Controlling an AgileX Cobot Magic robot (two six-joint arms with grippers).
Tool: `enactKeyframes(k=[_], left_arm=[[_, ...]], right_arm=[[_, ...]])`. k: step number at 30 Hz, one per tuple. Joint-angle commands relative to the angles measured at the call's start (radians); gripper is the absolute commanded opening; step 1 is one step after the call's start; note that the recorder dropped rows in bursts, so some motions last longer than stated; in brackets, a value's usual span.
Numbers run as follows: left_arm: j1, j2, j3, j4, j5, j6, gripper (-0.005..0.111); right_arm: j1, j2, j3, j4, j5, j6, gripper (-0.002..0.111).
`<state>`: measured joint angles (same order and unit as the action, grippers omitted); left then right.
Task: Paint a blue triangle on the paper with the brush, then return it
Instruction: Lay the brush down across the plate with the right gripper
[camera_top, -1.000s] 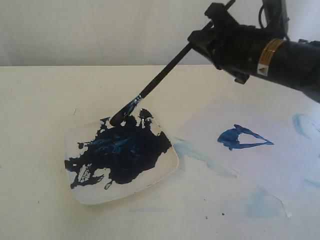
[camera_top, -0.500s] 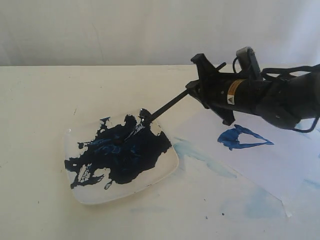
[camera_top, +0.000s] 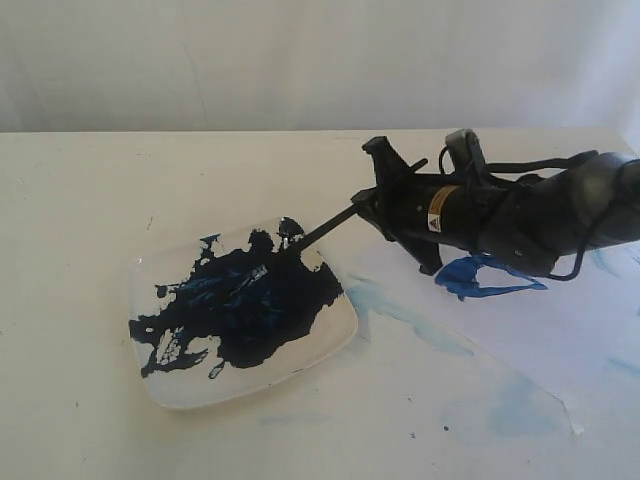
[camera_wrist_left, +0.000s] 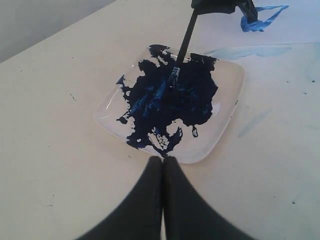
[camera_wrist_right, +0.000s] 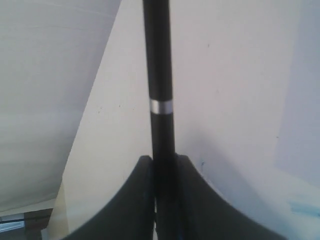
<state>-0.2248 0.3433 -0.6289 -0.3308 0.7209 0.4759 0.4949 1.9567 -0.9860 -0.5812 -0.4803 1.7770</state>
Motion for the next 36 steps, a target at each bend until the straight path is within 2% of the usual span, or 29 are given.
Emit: enactKeyframes(k=[1, 36], left_arm=[[0.002, -0.005, 0.005, -0.020, 0.005, -0.010, 0.000], [0.002, -0.005, 0.005, -0.025, 0.005, -0.010, 0.000]], right_arm=[[0.004, 0.036, -0.008, 0.003, -0.067, 0.058, 0.000], [0.004, 0.129, -0.008, -0.020, -0.048, 0.086, 0.000]])
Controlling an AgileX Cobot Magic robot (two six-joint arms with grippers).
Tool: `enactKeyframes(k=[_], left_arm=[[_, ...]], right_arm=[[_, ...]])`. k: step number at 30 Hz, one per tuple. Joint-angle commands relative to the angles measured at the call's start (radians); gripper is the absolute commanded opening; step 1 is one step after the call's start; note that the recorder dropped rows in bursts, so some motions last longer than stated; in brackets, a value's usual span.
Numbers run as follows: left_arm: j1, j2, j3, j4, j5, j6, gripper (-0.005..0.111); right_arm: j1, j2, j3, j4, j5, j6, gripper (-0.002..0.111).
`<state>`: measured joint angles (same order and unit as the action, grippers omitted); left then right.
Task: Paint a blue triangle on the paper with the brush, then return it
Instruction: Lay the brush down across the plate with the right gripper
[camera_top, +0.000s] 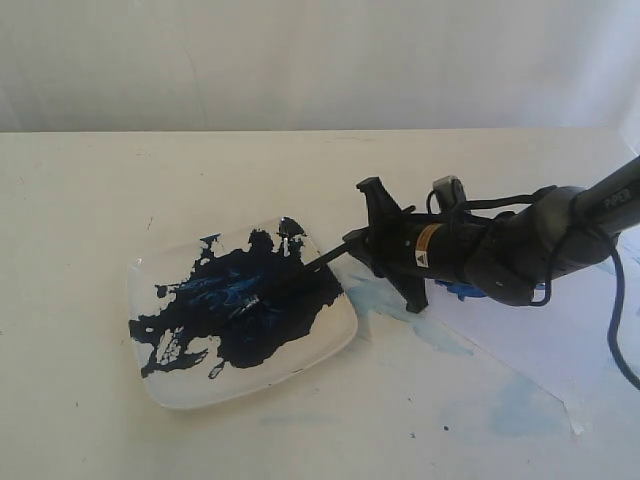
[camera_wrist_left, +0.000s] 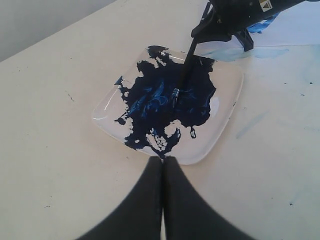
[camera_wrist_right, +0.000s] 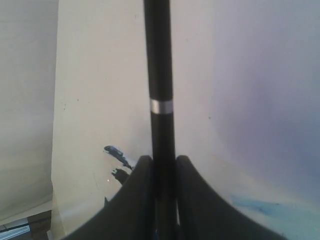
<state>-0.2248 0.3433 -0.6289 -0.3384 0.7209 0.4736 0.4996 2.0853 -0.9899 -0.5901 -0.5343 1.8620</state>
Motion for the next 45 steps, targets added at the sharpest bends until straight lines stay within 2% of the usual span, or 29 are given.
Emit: enactKeyframes(k=[1, 45], left_arm=[[0.002, -0.005, 0.005, -0.018, 0.005, -0.008, 0.000], [0.002, -0.005, 0.005, -0.020, 0.008, -0.008, 0.000]], right_arm=[[0.000, 0.000, -0.004, -0.011, 0.006, 0.001, 0.000], [0.000, 0.022, -0.061, 0.009, 0.030, -0.050, 0.000]])
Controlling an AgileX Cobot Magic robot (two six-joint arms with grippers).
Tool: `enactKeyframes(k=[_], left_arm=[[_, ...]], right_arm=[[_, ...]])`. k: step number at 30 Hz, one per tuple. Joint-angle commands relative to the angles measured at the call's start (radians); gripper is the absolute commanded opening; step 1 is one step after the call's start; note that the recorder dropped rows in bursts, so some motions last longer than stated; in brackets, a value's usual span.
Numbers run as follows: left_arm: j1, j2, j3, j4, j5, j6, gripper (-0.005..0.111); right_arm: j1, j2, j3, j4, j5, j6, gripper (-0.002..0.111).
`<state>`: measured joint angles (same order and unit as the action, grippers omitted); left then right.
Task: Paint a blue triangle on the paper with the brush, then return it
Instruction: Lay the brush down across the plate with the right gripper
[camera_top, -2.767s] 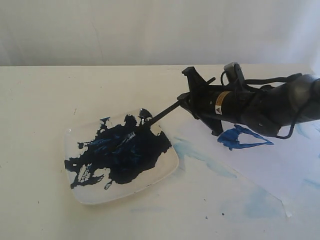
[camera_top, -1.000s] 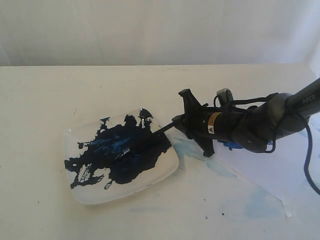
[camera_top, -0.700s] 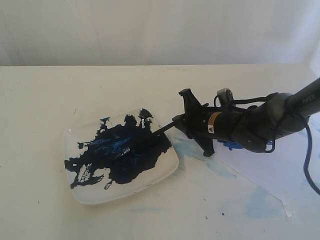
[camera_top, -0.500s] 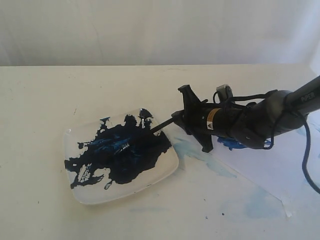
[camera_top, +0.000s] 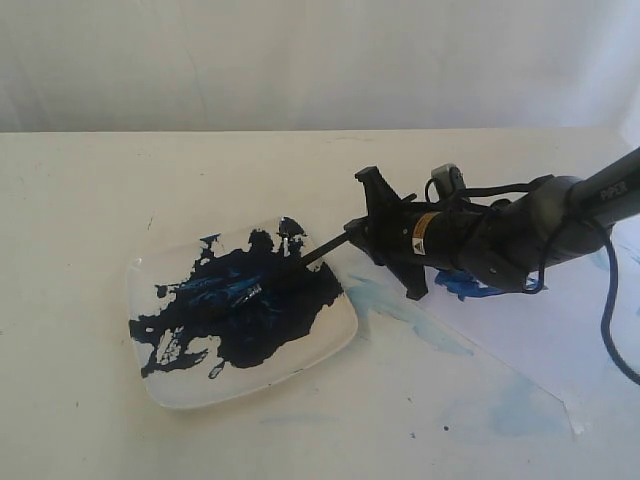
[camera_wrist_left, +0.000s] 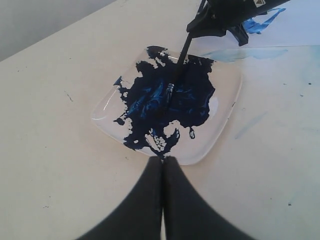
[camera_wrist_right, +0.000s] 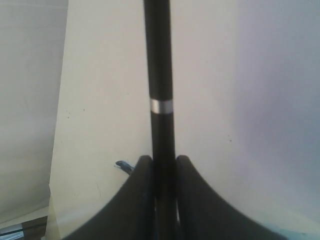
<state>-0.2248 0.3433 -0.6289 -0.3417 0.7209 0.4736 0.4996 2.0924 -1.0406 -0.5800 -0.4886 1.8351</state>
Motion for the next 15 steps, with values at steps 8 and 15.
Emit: enactKeyframes(k=[8, 15], left_arm=[[0.002, -0.005, 0.005, -0.018, 0.008, -0.008, 0.000], [0.002, -0.005, 0.005, -0.018, 0.008, -0.008, 0.000]], right_arm=[[0.000, 0.035, -0.010, -0.001, -0.016, -0.024, 0.000], [0.000, 0.035, -0.010, -0.001, -0.016, -0.024, 0.007]])
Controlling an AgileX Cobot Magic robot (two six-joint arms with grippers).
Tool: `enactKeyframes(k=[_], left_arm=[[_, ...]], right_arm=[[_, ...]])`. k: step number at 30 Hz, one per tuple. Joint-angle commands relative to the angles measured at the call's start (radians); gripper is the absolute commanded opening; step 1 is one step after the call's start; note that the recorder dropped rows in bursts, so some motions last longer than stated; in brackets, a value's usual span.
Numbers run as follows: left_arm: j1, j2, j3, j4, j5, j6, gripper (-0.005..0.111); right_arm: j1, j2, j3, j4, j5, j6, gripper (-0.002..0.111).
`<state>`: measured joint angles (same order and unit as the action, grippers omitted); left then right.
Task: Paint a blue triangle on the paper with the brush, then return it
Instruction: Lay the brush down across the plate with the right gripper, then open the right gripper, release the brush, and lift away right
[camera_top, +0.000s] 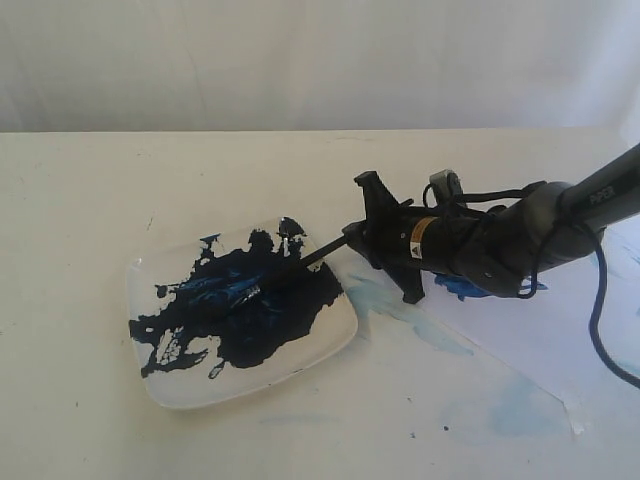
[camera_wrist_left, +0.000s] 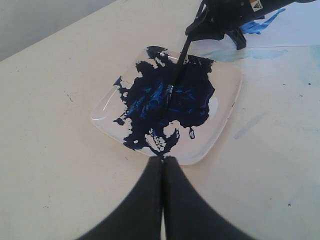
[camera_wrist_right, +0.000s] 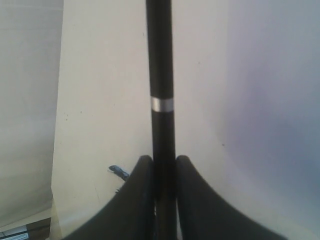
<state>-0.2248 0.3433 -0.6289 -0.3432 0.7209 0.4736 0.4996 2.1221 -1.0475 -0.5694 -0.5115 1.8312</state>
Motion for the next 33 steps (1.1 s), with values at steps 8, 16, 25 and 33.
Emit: enactKeyframes(k=[8, 16, 25, 33], left_arm=[[0.002, -0.005, 0.005, -0.017, 0.008, -0.008, 0.000], [0.002, -0.005, 0.005, -0.019, 0.008, -0.008, 0.000], [0.002, -0.005, 0.005, -0.021, 0.008, -0.008, 0.000], [0.002, -0.005, 0.005, -0.023, 0.008, -0.008, 0.000]], right_arm=[[0.000, 0.006, -0.003, -0.018, -0.033, -0.020, 0.033], [0.000, 0.006, 0.001, -0.074, -0.037, -0.020, 0.062], [-0.003, -0.080, 0.008, -0.265, 0.032, 0.062, 0.065], [-0.003, -0.372, 0.114, -0.599, 0.163, 0.084, 0.065]])
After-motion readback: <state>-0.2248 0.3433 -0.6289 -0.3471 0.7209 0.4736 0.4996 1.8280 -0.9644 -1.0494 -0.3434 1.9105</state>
